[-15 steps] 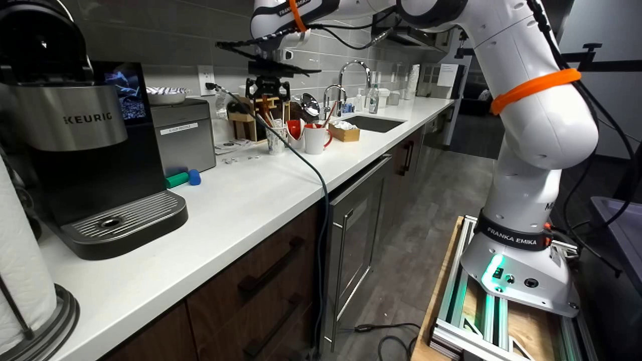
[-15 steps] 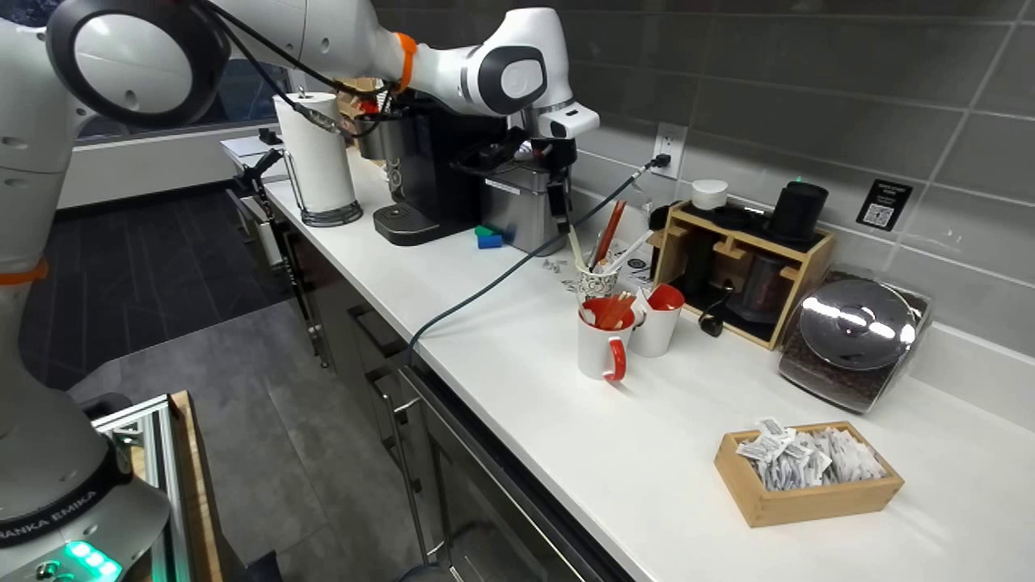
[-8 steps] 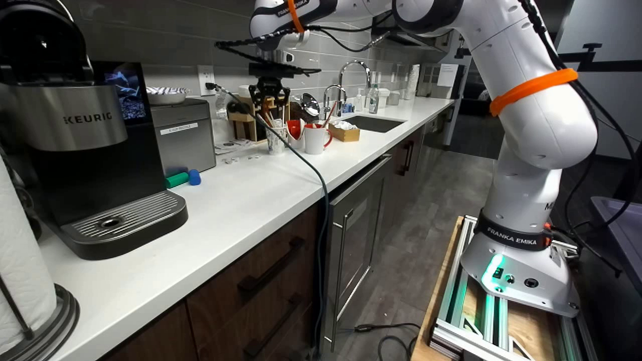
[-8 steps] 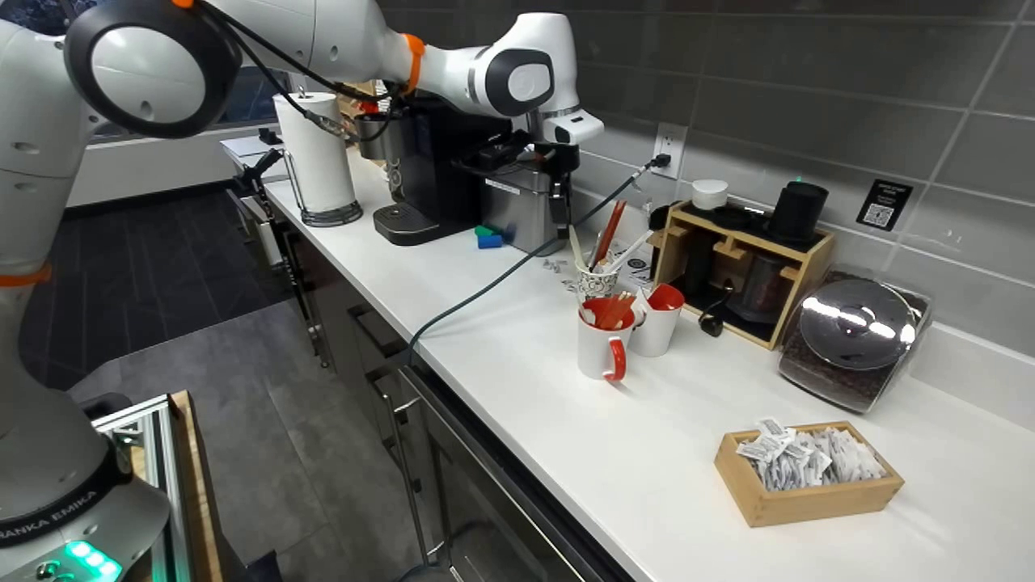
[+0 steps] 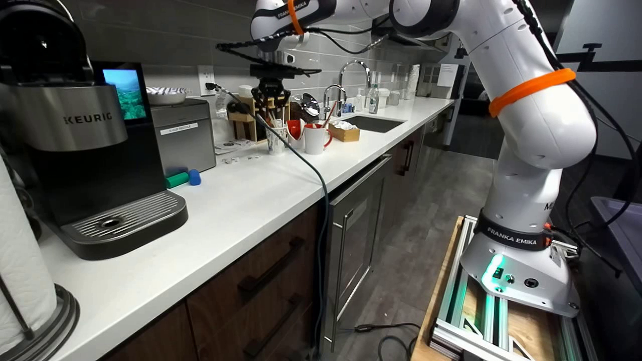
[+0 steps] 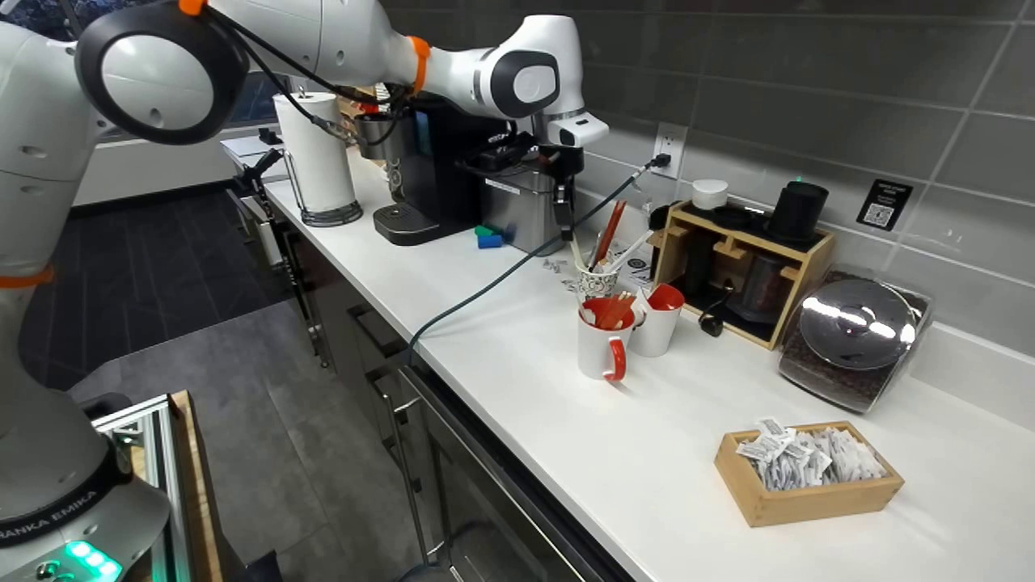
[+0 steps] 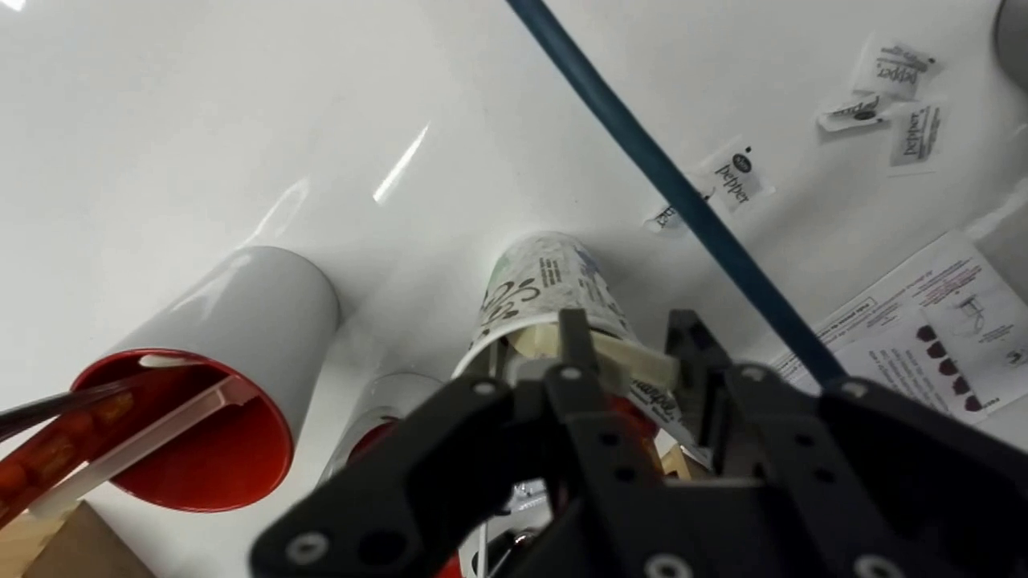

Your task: Shift the cup to the right, then place the knife on the counter

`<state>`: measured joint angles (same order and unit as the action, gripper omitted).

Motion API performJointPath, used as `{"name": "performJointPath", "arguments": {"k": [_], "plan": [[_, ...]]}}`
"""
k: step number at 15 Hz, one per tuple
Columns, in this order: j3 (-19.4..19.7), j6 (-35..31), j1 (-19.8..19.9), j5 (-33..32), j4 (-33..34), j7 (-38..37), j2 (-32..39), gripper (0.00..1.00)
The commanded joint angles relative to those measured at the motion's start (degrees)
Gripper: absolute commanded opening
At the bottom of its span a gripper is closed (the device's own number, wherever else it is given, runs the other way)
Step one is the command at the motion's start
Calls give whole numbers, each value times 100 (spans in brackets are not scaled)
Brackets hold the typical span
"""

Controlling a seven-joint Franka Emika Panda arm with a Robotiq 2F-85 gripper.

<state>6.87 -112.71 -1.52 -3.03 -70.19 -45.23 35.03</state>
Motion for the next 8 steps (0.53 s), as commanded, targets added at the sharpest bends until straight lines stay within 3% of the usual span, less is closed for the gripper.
{"name": "performJointPath", "arguments": {"k": [1, 8], "plan": [[-13, 228, 23, 62, 303, 85, 172, 0], [-15, 226, -1, 26, 245, 203, -146, 2]]}}
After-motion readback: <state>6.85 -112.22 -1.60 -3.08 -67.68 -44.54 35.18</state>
